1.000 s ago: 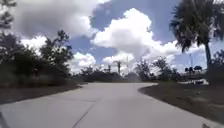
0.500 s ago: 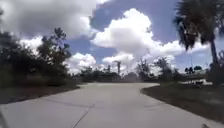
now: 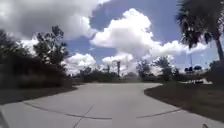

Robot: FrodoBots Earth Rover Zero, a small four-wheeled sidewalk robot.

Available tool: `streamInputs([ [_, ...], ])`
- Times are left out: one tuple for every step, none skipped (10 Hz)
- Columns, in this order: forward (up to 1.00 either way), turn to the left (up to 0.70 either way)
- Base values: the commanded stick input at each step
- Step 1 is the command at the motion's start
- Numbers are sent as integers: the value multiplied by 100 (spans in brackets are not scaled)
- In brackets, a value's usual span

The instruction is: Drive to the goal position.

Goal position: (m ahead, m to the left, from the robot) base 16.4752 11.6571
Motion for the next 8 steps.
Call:
streamInputs([
  [85,0],
  [85,0],
  [85,0],
  [85,0],
  [85,0],
  [85,0],
  [85,0],
  [85,0],
])
